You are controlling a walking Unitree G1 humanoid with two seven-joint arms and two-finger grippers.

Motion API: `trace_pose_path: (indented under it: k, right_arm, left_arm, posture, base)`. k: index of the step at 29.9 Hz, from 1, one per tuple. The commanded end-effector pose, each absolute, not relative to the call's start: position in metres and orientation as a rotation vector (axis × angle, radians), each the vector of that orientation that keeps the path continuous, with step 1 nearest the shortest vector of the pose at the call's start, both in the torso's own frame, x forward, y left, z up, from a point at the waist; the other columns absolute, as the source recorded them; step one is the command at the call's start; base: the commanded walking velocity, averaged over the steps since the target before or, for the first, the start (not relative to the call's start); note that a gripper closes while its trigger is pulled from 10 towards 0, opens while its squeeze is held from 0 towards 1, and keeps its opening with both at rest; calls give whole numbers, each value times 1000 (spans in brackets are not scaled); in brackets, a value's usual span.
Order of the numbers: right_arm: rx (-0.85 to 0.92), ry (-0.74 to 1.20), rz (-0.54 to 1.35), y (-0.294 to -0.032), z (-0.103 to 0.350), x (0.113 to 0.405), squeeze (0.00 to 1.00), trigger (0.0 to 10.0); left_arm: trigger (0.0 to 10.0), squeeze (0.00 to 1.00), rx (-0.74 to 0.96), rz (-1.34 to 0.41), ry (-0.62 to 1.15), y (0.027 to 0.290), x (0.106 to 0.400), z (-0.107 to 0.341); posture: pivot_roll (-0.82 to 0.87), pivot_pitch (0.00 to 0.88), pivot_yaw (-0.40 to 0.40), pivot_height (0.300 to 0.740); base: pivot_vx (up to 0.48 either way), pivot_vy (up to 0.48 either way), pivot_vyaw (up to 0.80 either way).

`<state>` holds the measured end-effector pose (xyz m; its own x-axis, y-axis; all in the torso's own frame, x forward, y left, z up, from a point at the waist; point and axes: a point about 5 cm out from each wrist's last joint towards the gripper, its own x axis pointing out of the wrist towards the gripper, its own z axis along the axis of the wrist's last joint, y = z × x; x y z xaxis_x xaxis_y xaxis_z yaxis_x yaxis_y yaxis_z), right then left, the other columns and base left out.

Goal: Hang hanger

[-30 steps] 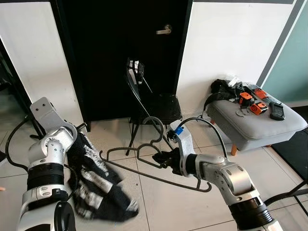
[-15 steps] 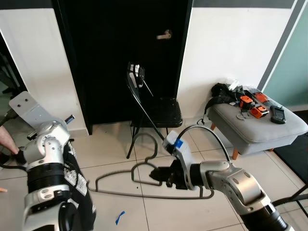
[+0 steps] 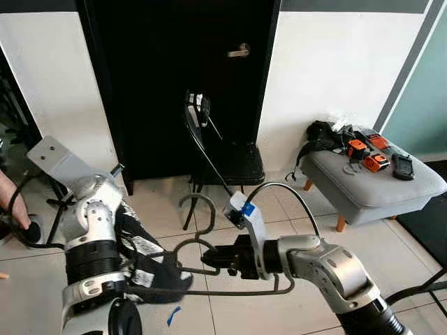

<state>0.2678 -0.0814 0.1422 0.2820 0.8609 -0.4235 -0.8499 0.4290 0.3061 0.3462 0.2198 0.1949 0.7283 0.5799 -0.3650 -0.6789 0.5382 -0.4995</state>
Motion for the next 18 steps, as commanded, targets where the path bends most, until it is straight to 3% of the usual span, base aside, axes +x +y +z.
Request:
trace_pose_path:
  k: [1, 18]
  right_arm:
    - [49, 584, 1133, -81, 145, 269, 0, 10000]
    - [196, 657, 1031, -78, 141, 275, 0, 10000]
  left_arm:
    - [10000, 0, -675, 767, 91, 217, 346, 208]
    - [10000, 0, -830, 686, 41, 167, 347, 232]
  posture:
    - [-7, 0, -23, 740]
    - [-8, 7, -28, 740]
  base:
    - [0, 0, 0]
    - [0, 0, 0]
